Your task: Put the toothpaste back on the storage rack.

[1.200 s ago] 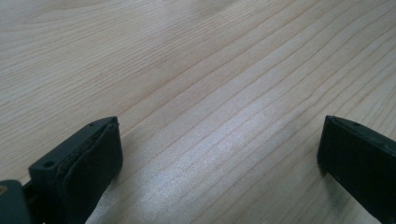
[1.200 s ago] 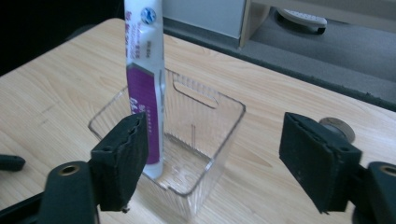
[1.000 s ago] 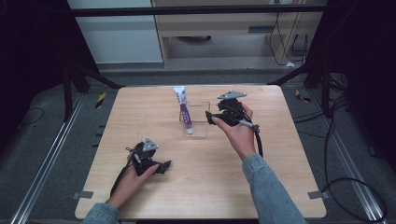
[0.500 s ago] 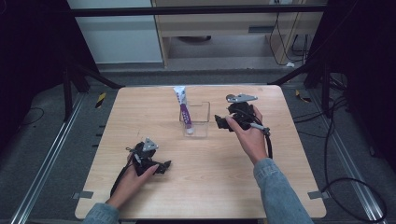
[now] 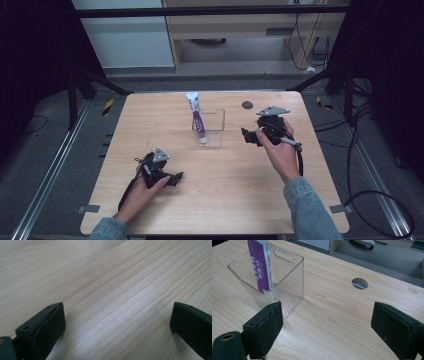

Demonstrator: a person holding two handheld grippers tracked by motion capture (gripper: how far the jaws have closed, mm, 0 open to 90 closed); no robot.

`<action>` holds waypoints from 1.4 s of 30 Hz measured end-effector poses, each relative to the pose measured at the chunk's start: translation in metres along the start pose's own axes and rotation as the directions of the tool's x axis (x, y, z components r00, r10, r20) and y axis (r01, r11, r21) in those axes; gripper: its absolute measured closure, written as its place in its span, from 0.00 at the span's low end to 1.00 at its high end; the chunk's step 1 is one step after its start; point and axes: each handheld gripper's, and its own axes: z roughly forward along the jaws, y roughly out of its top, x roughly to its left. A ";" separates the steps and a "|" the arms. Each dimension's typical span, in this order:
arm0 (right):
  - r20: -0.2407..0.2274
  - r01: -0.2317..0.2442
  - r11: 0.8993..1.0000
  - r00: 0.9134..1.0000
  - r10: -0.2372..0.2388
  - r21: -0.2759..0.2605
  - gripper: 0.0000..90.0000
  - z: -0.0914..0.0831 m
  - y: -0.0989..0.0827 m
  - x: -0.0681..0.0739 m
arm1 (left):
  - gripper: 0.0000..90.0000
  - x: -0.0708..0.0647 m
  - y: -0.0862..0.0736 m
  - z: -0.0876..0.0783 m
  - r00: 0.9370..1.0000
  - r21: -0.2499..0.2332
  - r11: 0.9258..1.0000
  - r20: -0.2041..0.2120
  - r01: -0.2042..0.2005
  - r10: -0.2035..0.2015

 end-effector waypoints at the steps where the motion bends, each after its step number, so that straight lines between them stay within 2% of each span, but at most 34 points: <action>1: 0.000 0.000 1.000 1.000 0.000 0.000 0.12 0.000 0.000 0.000 | 0.00 0.000 0.000 0.000 1.000 0.000 1.000 0.000 0.000 0.000; 11: 0.009 0.010 1.000 1.000 -0.010 0.001 0.11 -0.014 -0.016 -0.006 | 0.00 0.000 0.000 0.000 1.000 0.001 1.000 0.000 0.000 0.000; 27: 0.053 -0.037 0.999 0.998 0.036 0.023 0.11 -0.031 -0.046 -0.029 | 0.00 0.000 0.000 0.000 1.000 0.000 1.000 0.000 0.000 0.000; 37: 0.068 -0.063 0.997 0.996 0.060 0.048 0.11 -0.031 -0.066 -0.040 | 0.00 0.000 0.000 0.000 1.000 0.000 1.000 0.000 0.000 0.000; 42: 0.074 -0.085 0.994 0.994 0.080 0.071 0.11 -0.025 -0.079 -0.044 | 0.00 0.000 0.000 0.000 1.000 0.000 1.000 0.000 0.000 0.000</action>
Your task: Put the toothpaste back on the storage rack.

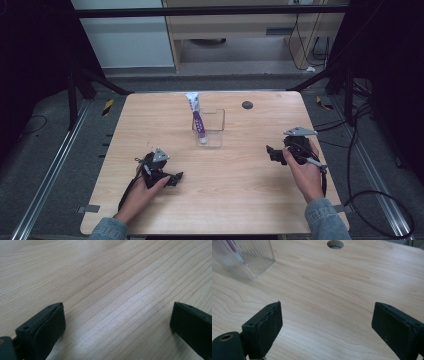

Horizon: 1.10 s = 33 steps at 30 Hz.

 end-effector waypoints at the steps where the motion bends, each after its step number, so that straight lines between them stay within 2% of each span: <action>1: 0.002 0.001 1.000 1.000 -0.001 0.005 0.11 0.003 -0.002 -0.001 | 0.00 0.000 0.000 0.000 1.000 0.000 1.000 0.000 0.000 0.000; 4: 0.003 -0.010 1.000 1.000 0.009 0.021 0.11 0.008 -0.008 -0.003 | 0.00 0.000 0.000 0.000 1.000 0.000 1.000 0.000 0.000 0.000; 9: 0.018 -0.034 0.996 0.999 0.032 0.082 0.11 0.027 -0.023 -0.008 | 0.00 0.000 0.000 0.000 1.000 0.000 1.000 0.000 0.000 0.000; 18: 0.037 -0.068 0.991 0.997 0.064 0.119 0.11 0.045 -0.037 -0.018 | 0.00 0.000 0.000 0.000 1.000 0.000 1.000 0.000 0.001 -0.001; 26: 0.054 -0.108 0.989 0.993 0.103 0.105 0.11 0.052 -0.040 -0.024 | 0.00 0.000 0.000 0.000 1.000 0.000 1.000 0.000 0.000 0.000; 33: 0.058 -0.121 0.988 0.992 0.116 0.091 0.11 0.055 -0.041 -0.025 | 0.00 0.000 0.000 0.000 1.000 0.000 1.000 0.000 0.000 0.000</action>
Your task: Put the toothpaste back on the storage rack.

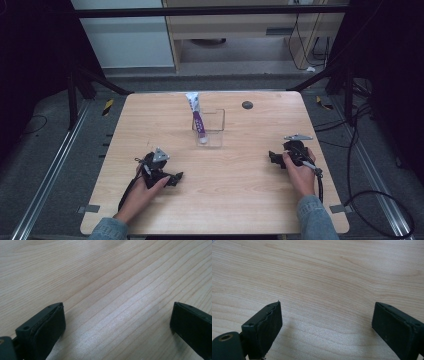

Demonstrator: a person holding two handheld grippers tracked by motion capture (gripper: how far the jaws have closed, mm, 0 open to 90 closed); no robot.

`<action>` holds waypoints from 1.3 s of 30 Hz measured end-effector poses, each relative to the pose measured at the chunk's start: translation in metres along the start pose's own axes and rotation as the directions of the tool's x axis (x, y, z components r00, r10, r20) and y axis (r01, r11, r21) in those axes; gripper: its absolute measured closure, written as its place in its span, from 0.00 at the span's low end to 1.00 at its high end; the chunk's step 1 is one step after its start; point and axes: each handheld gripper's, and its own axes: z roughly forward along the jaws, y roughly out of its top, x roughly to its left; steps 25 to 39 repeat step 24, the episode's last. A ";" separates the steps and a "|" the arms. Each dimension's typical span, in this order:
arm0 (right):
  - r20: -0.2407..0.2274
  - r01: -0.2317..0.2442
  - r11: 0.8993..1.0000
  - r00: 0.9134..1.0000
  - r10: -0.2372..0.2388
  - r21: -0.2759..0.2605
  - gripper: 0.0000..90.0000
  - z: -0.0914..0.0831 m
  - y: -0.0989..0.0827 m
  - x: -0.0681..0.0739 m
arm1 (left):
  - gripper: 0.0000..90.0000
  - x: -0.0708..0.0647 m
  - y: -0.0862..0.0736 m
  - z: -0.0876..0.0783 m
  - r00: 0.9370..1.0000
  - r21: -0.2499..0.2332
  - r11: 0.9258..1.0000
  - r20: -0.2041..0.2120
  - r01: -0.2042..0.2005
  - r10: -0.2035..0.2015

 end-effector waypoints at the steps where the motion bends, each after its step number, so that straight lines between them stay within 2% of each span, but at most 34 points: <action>1: 0.000 0.000 1.000 1.000 0.000 0.000 0.11 0.000 0.000 0.000 | 0.00 0.000 0.000 0.000 1.000 0.000 1.000 0.000 0.000 0.000; 10: 0.008 -0.010 1.000 1.000 0.010 0.003 0.08 0.005 -0.001 0.003 | 0.00 0.000 0.000 0.000 1.000 0.000 1.000 0.000 0.000 0.000; 14: 0.029 0.014 1.000 0.999 -0.014 -0.005 0.05 0.008 -0.003 0.006 | 0.00 0.000 0.000 0.000 1.000 0.000 1.000 0.000 0.000 0.000; 20: 0.025 0.029 1.000 0.999 -0.028 -0.010 0.05 0.008 -0.003 0.006 | 0.00 0.000 0.000 0.000 1.000 0.000 1.000 0.000 0.000 0.000; 24: 0.036 0.016 1.000 0.999 -0.015 -0.006 0.04 0.009 -0.003 0.008 | 0.00 0.000 0.000 0.000 1.000 0.000 1.000 0.000 0.000 0.000; 39: 0.036 0.016 1.000 0.999 -0.015 -0.006 0.04 0.009 -0.003 0.008 | 0.00 0.000 0.000 0.000 1.000 0.000 1.000 0.000 0.000 0.000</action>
